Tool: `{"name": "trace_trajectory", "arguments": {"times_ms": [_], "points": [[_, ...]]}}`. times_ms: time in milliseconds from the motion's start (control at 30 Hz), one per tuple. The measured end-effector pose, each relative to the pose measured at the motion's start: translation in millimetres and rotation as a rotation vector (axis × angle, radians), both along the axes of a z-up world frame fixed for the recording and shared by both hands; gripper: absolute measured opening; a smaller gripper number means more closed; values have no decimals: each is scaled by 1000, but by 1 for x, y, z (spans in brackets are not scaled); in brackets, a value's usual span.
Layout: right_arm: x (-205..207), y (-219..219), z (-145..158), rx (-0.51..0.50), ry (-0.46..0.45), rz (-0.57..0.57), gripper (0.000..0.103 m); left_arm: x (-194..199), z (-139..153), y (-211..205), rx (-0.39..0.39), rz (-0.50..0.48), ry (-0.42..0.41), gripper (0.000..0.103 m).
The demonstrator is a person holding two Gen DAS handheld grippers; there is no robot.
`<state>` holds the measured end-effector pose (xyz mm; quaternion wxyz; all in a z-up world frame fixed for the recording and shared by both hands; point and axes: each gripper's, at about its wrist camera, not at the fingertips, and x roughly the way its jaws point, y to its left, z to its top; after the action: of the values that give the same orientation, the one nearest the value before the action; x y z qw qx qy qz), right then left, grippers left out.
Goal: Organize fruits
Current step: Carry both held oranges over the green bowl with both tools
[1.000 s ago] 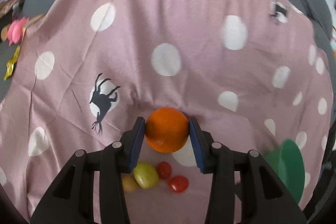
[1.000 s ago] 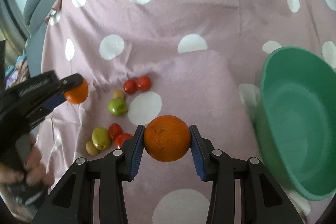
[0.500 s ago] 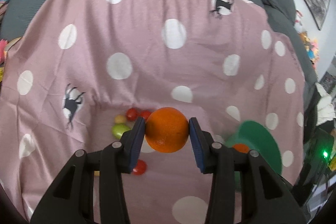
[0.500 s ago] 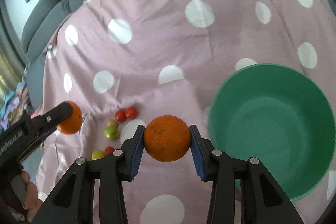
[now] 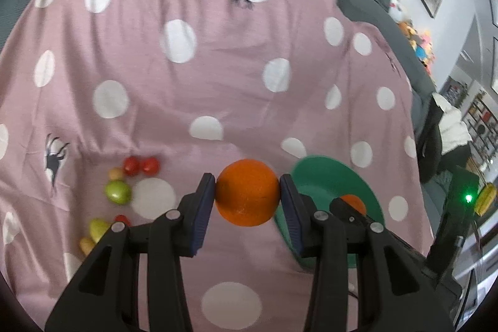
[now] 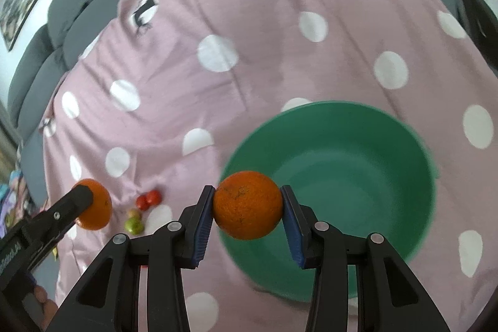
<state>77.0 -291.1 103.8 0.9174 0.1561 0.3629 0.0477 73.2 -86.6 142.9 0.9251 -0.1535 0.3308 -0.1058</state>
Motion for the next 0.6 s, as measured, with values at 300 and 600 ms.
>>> {"name": "trace_trajectory", "arguments": {"times_ms": [300,600], "points": [[-8,-40,-3,14,11,-142,44,10,-9,-42,-21,-125,11,42],[-10,-66,-10,45,30,-213,44,19,-22,-74,-29,-217,39,42]]}}
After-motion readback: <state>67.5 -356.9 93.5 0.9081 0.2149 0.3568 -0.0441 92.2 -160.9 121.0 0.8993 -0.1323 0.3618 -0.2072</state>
